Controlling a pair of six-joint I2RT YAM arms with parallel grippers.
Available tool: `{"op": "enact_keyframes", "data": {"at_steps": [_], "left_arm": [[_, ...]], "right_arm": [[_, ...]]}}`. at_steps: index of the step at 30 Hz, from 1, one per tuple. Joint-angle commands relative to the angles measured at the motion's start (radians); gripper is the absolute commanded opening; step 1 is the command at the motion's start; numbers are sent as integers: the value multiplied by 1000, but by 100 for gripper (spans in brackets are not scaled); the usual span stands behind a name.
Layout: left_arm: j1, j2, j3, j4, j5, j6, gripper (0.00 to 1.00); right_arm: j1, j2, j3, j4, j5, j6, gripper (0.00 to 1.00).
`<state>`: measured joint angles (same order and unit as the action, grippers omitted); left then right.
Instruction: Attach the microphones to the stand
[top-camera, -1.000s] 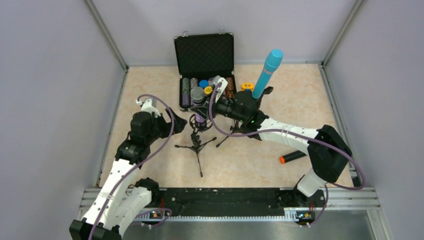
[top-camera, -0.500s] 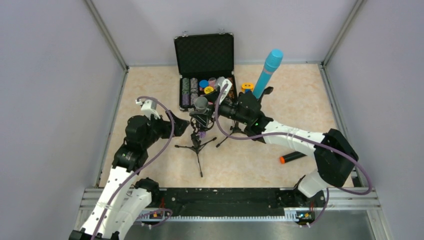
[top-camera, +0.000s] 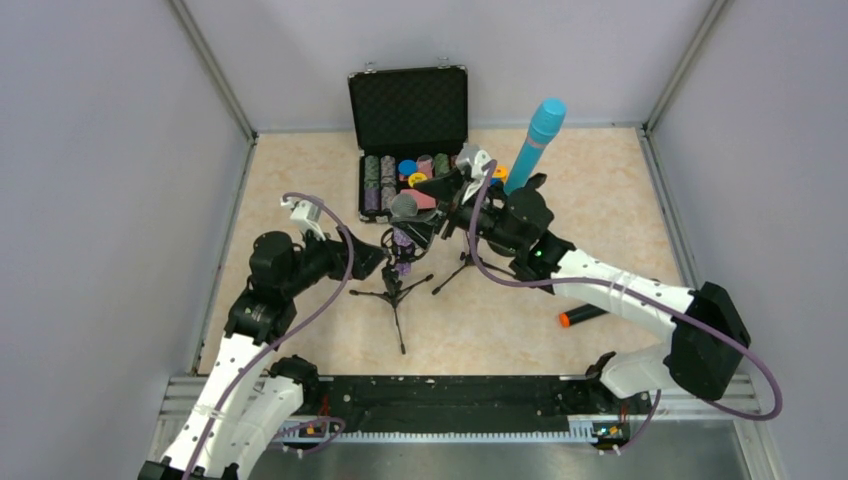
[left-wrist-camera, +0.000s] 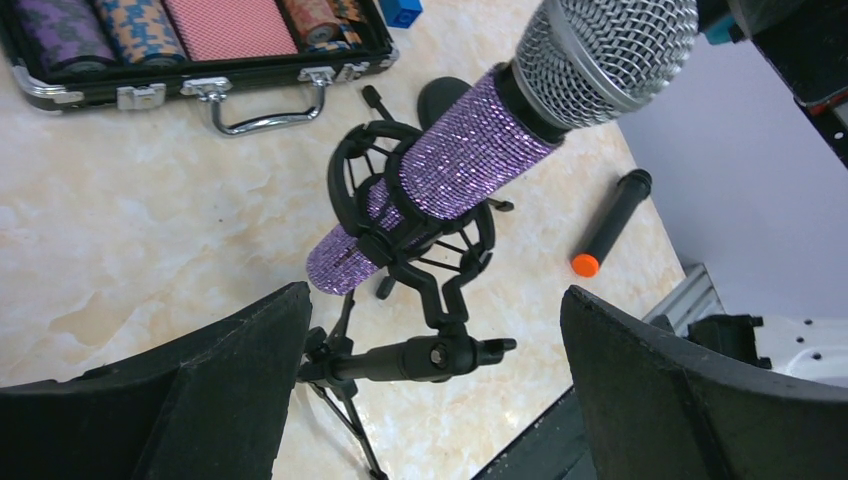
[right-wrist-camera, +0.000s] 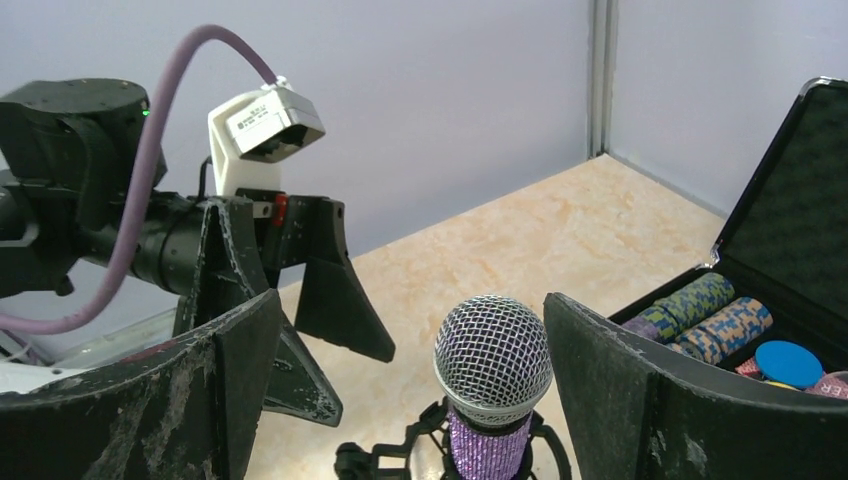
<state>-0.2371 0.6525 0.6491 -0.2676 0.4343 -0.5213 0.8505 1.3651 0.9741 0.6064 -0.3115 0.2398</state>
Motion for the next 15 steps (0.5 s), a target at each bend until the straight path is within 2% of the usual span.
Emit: {"op": "enact_keyframes", "data": {"at_steps": [1,5,8,12,15], "left_arm": [[-1,-3,14,54,106,12,99],[-17,19,35,4,106,30,99],[-48,27,54,-31,53,49,99],[-128,43,79,-68,-64,77,99],[-240,78,117,-122,-206,108,99]], "right_arm": [[11,-78,-8,-48,7,54,99],[10,-131,-48,-72,21,84,99],[10,-177,-88,-82,28,97,99],[10,-216,-133,-105,44,105,99],[10,-229,-152,-126,48,111,99]]}}
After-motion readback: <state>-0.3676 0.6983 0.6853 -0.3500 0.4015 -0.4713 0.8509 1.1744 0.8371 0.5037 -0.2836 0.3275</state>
